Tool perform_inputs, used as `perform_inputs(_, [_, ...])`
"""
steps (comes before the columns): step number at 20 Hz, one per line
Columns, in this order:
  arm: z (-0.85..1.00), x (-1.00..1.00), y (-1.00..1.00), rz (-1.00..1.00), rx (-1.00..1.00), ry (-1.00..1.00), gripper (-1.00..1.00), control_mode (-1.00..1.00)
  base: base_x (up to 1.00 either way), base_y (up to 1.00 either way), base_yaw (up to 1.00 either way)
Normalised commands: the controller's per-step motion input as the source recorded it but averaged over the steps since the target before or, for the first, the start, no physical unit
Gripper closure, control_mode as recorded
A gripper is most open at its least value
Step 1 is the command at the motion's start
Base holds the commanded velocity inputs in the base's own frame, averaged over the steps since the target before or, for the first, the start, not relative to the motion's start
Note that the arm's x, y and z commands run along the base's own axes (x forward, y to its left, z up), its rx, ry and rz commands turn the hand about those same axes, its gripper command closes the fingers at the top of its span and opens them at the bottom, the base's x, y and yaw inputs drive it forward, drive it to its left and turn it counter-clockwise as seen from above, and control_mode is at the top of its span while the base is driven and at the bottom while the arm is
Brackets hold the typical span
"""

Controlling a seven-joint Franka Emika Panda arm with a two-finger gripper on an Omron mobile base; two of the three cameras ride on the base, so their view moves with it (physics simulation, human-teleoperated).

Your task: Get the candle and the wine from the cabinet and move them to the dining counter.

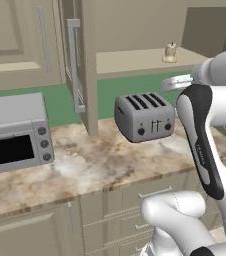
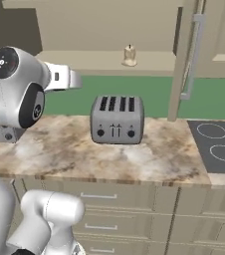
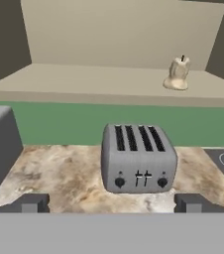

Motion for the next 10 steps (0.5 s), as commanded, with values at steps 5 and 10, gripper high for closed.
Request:
perform_inputs(5, [0.00, 0.00, 0.00, 0.00, 0.00, 0.00, -1.00, 1.00, 0.43, -0.38, 0.00])
perform_inputs(10, [0.00, 0.00, 0.00, 0.00, 0.00, 0.00, -1.00, 1.00, 0.57, -0.39, -0.02])
